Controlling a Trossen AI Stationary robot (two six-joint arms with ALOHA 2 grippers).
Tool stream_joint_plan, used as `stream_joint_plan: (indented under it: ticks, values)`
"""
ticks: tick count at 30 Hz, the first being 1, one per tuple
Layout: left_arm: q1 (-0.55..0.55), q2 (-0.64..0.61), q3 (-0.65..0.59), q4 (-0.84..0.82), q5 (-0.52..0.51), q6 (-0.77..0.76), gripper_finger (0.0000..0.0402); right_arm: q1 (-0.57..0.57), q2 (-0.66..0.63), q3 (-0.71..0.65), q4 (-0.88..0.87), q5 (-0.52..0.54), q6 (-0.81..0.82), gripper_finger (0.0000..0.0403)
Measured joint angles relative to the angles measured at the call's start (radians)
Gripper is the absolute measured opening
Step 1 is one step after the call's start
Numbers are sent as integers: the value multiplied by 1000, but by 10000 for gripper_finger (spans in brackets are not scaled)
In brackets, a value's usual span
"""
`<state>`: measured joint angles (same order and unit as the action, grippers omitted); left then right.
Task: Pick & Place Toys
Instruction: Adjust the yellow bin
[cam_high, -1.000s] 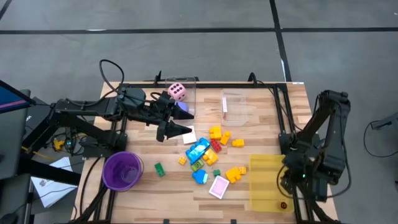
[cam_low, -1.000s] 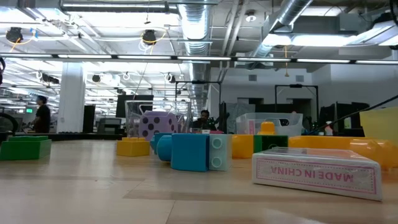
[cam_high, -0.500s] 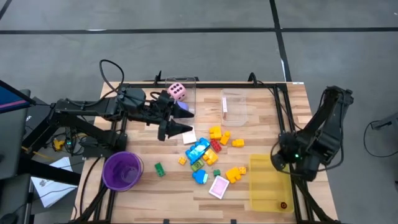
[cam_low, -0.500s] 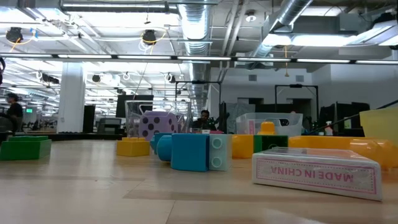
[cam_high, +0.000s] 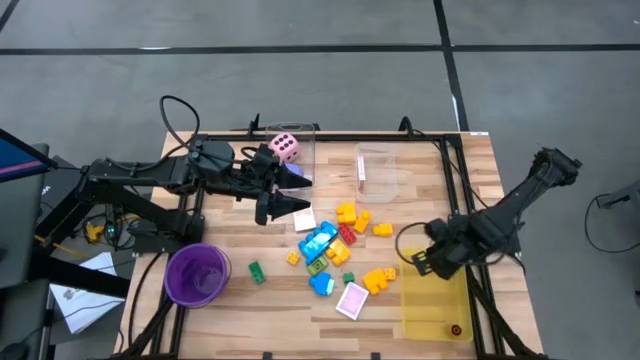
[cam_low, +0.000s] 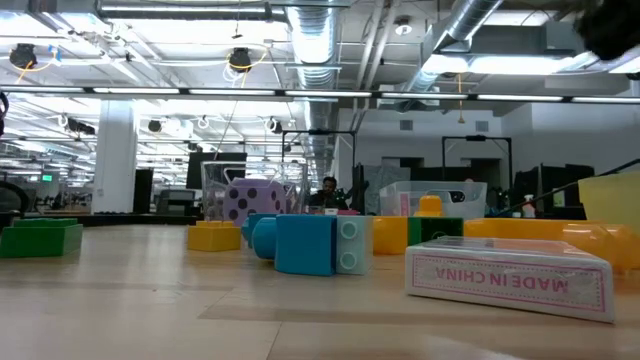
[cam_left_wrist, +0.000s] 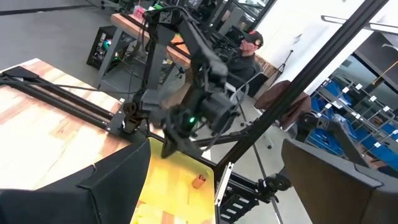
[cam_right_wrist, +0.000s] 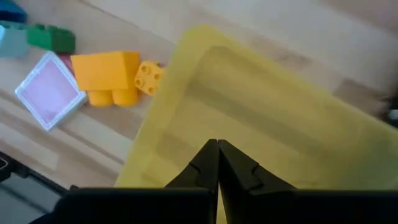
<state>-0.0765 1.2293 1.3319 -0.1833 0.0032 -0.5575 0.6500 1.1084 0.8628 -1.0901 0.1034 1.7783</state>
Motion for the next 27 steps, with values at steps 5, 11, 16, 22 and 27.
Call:
stream_joint_plan:
  ticks: [5, 11, 16, 22, 27]
  values:
    - [0, 0, 0, 1, 0, -3, 360, -116, 42, -66, 94, -53, -102, 0]
    - [0, 0, 0, 4, 0, -8, 360, -236, 148, -82, 181, -112, -271, 0]
    - [-1, 0, 0, 6, 0, -8, 360, -277, 241, -83, 214, -142, -354, 0]
    - [-1, 0, 0, 6, 0, -26, 360, -281, 291, -83, 264, -153, -380, 0]
    - [-1, 0, 0, 7, 0, -26, 360, -283, 303, -83, 294, -156, -383, 0]
